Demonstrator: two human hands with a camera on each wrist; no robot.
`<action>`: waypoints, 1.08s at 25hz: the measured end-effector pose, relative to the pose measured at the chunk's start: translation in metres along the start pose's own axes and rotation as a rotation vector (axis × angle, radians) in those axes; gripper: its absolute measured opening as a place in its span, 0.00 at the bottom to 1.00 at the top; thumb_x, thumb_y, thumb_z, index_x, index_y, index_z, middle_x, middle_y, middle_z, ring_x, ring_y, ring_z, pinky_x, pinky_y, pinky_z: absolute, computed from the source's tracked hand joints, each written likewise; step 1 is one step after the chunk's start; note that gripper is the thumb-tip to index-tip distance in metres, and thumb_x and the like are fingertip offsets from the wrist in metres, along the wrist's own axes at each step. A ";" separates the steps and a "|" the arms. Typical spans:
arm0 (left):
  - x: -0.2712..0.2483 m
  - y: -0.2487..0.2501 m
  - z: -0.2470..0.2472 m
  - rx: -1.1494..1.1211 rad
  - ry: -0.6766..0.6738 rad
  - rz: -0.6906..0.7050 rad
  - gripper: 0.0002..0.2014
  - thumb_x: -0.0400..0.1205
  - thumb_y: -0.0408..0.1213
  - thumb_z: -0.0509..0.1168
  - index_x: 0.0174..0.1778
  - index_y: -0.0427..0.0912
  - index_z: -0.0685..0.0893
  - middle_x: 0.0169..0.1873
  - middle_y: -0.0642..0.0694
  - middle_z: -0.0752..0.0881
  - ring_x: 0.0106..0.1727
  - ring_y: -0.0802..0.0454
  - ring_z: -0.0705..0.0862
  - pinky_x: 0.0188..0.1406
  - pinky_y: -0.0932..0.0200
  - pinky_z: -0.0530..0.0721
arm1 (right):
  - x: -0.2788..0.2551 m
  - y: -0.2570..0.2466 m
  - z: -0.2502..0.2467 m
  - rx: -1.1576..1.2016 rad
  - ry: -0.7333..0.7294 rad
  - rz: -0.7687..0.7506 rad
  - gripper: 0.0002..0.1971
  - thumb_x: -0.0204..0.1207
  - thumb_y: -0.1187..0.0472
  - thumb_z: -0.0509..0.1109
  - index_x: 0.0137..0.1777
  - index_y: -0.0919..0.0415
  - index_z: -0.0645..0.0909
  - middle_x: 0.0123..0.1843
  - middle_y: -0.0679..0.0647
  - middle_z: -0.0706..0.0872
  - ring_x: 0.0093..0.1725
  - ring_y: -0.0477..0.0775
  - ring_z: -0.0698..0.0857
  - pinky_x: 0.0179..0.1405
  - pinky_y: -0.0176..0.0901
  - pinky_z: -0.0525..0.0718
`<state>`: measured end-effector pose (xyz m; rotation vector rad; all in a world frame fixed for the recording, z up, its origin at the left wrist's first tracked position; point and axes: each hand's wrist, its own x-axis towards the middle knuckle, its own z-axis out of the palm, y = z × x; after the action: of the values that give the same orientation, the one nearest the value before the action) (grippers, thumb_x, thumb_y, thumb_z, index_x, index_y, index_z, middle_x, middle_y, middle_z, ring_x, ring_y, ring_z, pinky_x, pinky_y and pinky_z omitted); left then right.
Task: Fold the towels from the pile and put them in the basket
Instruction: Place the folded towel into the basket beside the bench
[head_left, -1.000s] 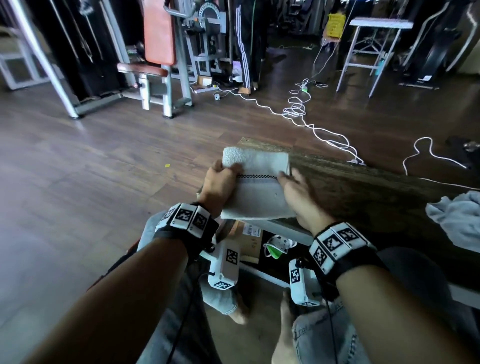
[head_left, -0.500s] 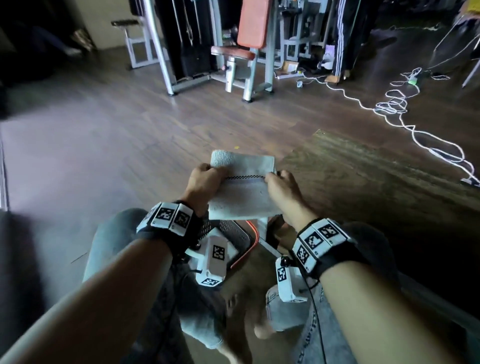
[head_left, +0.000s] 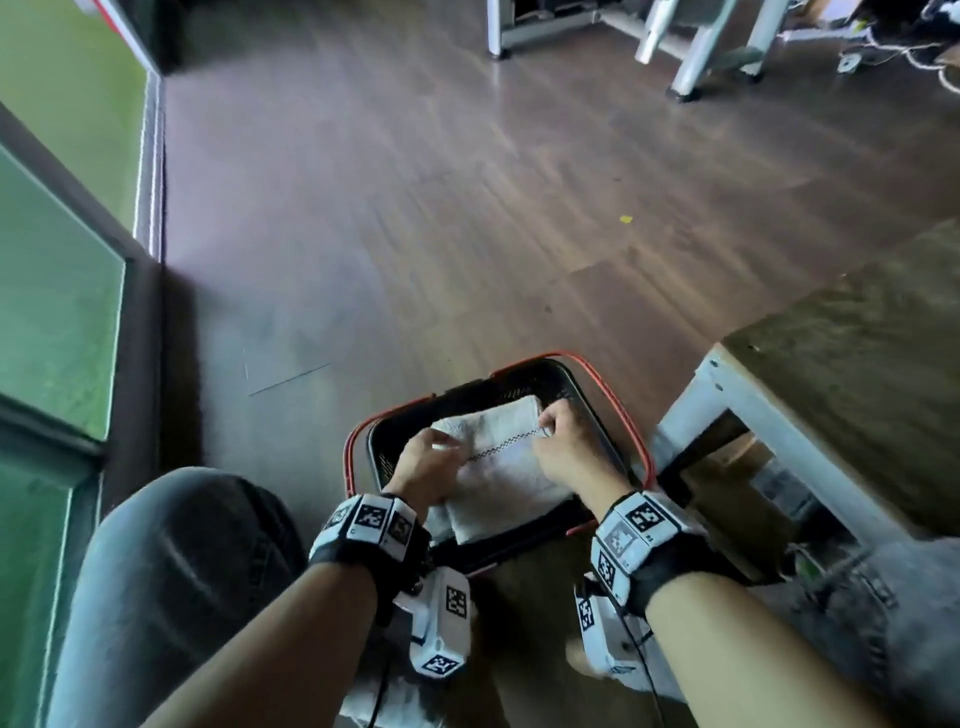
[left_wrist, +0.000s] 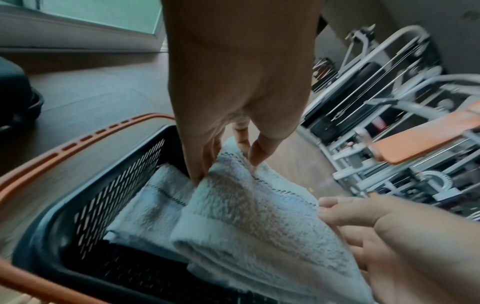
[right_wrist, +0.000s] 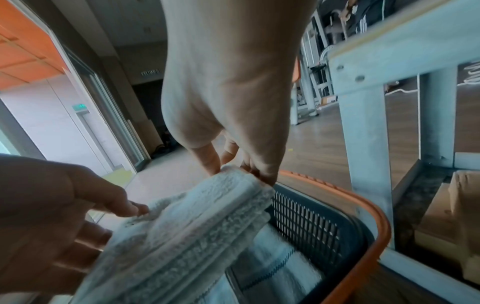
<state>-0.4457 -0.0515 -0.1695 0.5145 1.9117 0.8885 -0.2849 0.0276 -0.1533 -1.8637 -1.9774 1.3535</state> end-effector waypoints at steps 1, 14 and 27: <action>0.017 -0.012 0.006 0.001 -0.031 -0.054 0.07 0.75 0.34 0.67 0.48 0.41 0.81 0.30 0.47 0.79 0.24 0.54 0.76 0.30 0.59 0.76 | 0.014 0.008 0.009 -0.017 -0.028 0.022 0.10 0.79 0.63 0.64 0.59 0.55 0.74 0.54 0.51 0.80 0.50 0.56 0.79 0.36 0.40 0.70; 0.161 -0.060 0.093 0.025 -0.134 -0.237 0.06 0.79 0.32 0.67 0.37 0.46 0.86 0.32 0.46 0.83 0.37 0.49 0.82 0.43 0.47 0.88 | 0.142 0.059 0.042 -0.057 -0.073 0.149 0.17 0.81 0.56 0.63 0.69 0.58 0.77 0.64 0.59 0.85 0.60 0.62 0.84 0.56 0.44 0.79; 0.160 -0.054 0.102 0.266 -0.072 -0.066 0.15 0.75 0.34 0.63 0.56 0.36 0.87 0.40 0.39 0.88 0.42 0.42 0.86 0.40 0.55 0.82 | 0.130 0.066 0.042 -0.157 -0.175 0.127 0.27 0.82 0.53 0.62 0.81 0.57 0.67 0.79 0.60 0.75 0.75 0.61 0.76 0.70 0.47 0.73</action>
<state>-0.4316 0.0573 -0.3333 0.6283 1.9796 0.5683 -0.2922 0.1066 -0.2832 -2.0348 -2.1377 1.4827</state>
